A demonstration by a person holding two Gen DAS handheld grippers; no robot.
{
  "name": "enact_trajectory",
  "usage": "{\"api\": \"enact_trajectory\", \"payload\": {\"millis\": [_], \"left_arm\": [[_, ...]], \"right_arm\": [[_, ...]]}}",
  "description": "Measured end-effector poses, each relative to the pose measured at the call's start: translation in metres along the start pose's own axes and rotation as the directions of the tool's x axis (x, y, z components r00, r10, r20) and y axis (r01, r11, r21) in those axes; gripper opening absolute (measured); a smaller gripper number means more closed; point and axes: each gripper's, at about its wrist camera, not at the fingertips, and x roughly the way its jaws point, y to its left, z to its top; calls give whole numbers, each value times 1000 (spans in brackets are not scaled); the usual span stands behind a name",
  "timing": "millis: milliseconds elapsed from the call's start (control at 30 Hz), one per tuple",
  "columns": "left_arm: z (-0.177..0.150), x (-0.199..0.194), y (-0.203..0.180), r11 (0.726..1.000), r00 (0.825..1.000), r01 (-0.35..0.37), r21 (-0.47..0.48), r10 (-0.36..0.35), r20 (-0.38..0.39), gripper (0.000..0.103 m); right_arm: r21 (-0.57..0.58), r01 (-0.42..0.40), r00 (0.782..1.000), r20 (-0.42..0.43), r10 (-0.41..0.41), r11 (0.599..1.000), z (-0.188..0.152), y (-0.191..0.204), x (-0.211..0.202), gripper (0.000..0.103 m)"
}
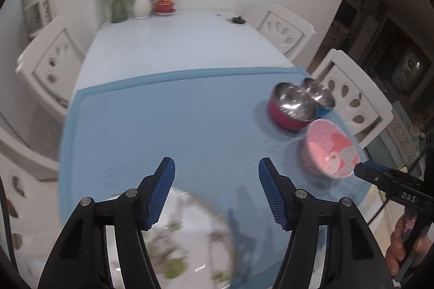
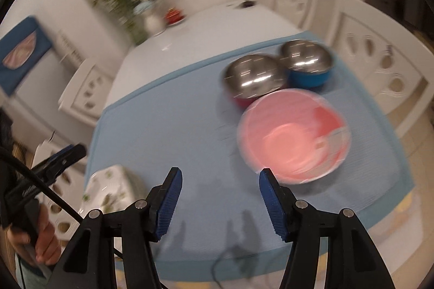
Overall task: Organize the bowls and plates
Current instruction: 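Move both grippers to the pink patterned bowl and close on its rim, then lift the pink bowl with both grippers and carry it beside the plate stack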
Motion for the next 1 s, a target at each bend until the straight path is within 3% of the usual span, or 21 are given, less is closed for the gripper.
{"api": "enact_trajectory", "payload": {"millis": [167, 267, 367, 533, 600, 733, 800, 1000], "left_arm": [[13, 38, -58, 997, 997, 69, -27, -70, -35, 62], [15, 67, -89, 993, 992, 101, -62, -106, -75, 62], [13, 92, -116, 996, 993, 67, -61, -73, -95, 58], [2, 131, -136, 991, 984, 70, -110, -86, -157, 58], [-1, 142, -138, 990, 983, 55, -130, -77, -169, 56], [-8, 162, -140, 985, 973, 48, -165, -83, -215, 45], [-12, 166, -138, 981, 972, 53, -185, -93, -218, 43], [-22, 172, -140, 971, 968, 83, -223, -132, -215, 18]], "right_arm": [[35, 77, 997, -21, -76, 996, 26, -62, -5, 58], [44, 87, 995, -49, -85, 995, 39, -93, 6, 67], [40, 74, 992, -101, -70, 996, 48, -115, 24, 67], [61, 11, 983, -183, 0, 998, 49, -138, 57, 66], [62, -2, 976, -216, 16, 998, 47, -141, 69, 56], [45, -26, 966, -255, 37, 999, 43, -145, 84, 52], [22, -34, 964, -262, 39, 999, 40, -145, 88, 45], [-25, -92, 957, -280, 81, 995, 33, -144, 95, 23]]}}
